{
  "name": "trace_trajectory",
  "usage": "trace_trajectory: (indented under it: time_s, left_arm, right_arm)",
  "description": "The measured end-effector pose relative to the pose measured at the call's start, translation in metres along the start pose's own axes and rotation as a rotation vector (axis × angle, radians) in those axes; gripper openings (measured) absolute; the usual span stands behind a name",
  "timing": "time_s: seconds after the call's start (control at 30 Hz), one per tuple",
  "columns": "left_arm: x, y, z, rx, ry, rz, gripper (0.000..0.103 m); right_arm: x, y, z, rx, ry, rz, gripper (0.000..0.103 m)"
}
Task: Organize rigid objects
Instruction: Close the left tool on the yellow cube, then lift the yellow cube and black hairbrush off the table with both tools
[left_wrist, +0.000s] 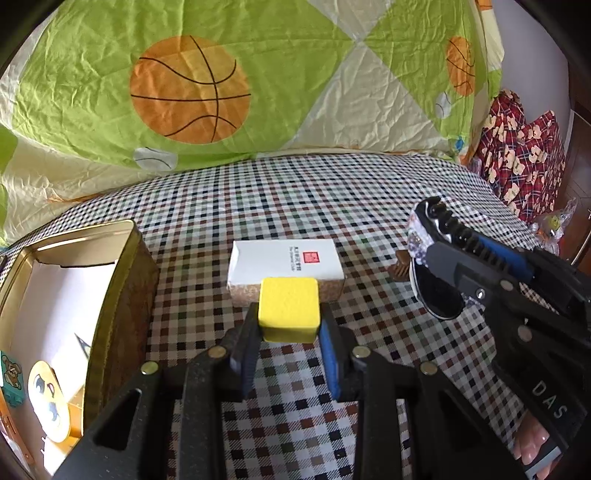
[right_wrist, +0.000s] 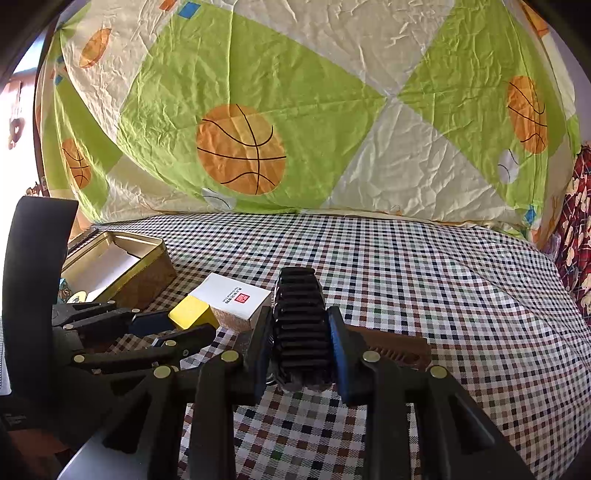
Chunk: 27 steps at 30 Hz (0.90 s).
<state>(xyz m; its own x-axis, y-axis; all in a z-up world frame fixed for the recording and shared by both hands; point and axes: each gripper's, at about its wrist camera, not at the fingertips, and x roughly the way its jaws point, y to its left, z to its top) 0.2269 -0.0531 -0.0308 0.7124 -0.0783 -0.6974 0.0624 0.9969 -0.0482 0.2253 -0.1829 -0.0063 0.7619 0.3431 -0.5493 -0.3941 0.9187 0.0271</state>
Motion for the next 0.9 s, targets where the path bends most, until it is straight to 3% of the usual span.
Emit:
trace_trajectory:
  time_s: [0.3, 0.9]
  left_arm:
    - [-0.018, 0.001, -0.006, -0.01, -0.077, 0.03, 0.029]
    - [-0.06, -0.005, -0.018, 0.008, -0.274, 0.103, 0.029]
  right_arm:
    - [-0.016, 0.003, -0.001, -0.012, -0.087, -0.005, 0.031]
    - [-0.034, 0.009, -0.004, -0.036, -0.176, -0.034, 0.031]
